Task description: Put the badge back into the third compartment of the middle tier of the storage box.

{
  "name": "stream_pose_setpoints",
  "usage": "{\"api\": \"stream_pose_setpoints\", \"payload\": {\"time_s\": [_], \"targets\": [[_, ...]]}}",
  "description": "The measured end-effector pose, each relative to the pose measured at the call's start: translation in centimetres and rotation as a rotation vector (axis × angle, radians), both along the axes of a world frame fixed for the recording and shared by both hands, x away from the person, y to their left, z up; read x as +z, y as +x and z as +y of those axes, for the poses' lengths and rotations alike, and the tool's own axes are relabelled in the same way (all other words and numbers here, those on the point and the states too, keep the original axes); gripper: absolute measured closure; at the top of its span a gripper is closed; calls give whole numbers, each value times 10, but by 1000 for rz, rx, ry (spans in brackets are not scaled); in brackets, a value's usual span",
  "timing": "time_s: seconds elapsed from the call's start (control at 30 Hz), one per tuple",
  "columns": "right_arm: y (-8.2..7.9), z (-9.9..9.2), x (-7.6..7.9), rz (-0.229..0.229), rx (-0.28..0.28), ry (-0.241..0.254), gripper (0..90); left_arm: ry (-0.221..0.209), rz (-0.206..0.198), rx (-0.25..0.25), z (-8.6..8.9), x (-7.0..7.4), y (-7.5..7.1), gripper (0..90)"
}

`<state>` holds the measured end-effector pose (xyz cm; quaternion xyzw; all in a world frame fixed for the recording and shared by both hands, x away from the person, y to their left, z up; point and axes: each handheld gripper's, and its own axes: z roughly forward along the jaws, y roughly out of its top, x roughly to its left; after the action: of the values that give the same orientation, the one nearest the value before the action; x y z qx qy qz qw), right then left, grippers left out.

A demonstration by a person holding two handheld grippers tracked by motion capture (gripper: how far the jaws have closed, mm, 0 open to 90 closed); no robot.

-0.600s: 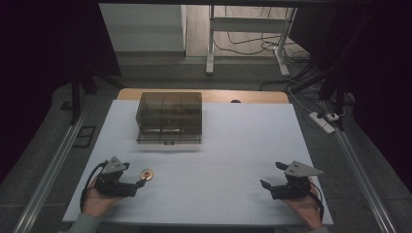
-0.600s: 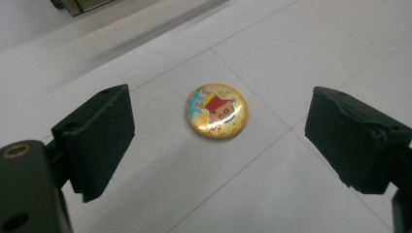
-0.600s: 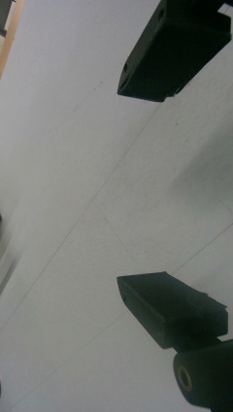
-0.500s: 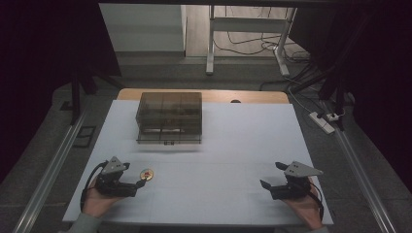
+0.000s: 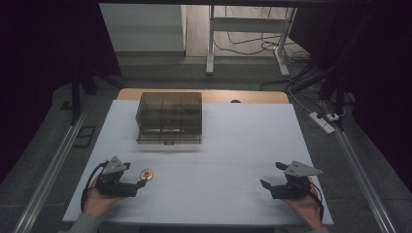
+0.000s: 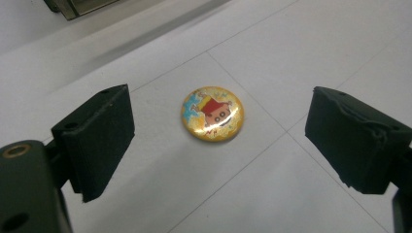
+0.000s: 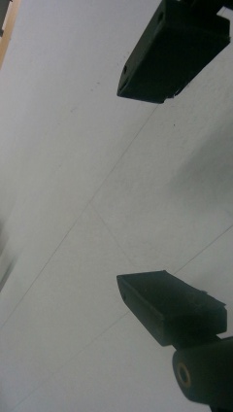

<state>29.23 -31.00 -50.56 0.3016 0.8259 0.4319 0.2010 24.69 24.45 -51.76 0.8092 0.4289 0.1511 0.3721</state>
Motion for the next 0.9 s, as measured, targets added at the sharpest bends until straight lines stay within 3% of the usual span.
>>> {"api": "stream_pose_setpoints", "payload": {"time_s": [0.53, 0.9], "targets": [[1, -1, 0, -3, -6, 13, 121, 3, 2, 1, -1, 1, 0, 110], [1, 0, 0, 2, -10, 12, 124, 31, -3, -25, -4, 14, 1, 110]]}}
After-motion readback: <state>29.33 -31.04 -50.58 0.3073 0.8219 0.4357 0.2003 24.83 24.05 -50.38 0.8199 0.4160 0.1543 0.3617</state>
